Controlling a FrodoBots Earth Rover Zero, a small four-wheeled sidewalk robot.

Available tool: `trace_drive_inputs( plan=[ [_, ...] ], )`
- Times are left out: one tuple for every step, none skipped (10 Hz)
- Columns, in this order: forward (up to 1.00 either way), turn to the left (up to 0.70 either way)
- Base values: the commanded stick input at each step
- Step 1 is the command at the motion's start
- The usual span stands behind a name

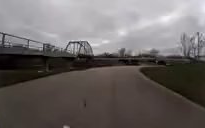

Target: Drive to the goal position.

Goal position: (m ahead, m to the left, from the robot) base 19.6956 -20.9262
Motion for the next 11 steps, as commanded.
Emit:
trace_drive_inputs(
  plan=[
    [1.00,0.00],
    [1.00,0.00],
    [1.00,0.00],
    [1.00,0.00],
    [1.00,0.00],
    [1.00,0.00],
    [1.00,0.00],
    [1.00,0.00],
    [1.00,0.00],
    [1.00,0.00],
    [1.00,0.00]
  ],
)
